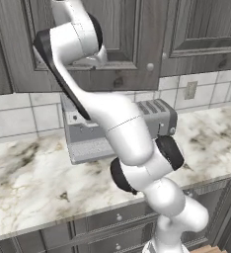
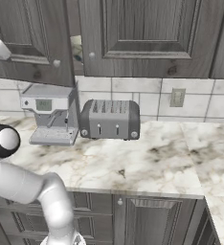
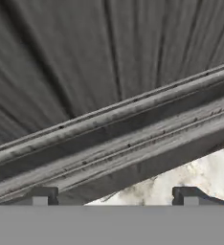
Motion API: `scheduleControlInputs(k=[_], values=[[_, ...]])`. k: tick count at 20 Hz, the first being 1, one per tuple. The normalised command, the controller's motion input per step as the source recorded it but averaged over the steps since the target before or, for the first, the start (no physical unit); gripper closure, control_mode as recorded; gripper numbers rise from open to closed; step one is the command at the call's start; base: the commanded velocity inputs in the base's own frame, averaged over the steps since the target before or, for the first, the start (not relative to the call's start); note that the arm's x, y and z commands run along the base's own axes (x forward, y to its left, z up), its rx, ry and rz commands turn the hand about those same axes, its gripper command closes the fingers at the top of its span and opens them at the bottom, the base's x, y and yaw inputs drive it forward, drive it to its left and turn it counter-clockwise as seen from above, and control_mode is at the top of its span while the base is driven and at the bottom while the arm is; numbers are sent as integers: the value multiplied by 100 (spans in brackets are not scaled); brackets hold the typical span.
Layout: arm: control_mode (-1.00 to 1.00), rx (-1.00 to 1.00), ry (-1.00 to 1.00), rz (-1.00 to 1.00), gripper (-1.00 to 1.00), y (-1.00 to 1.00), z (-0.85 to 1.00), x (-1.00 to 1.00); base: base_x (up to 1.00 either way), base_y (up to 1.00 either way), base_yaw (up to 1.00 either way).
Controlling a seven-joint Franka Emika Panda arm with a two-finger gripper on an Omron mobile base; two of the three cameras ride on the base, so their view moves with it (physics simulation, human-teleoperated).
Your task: Pick the mug and place it in the sink. Pick the bowl and place it in the open cabinet and then close the cabinet.
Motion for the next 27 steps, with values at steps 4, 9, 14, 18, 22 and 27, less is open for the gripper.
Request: scheduleControlInputs(k=[4,9,14,18,22,27], values=[[-100,34,-100,32,-100,0,-1,100,0,0,0],[-100,34,-100,30,-100,0,0,100,0,0,0],[-100,26,-98,31,-100,-9,-40,89,0,0,0],[-100,8,-92,39,-100,-32,-100,52,0,0,0],[-100,3,-99,38,-100,-35,-82,73,0,0,0],[-100,6,-92,30,-100,-16,-81,93,0,0,0]])
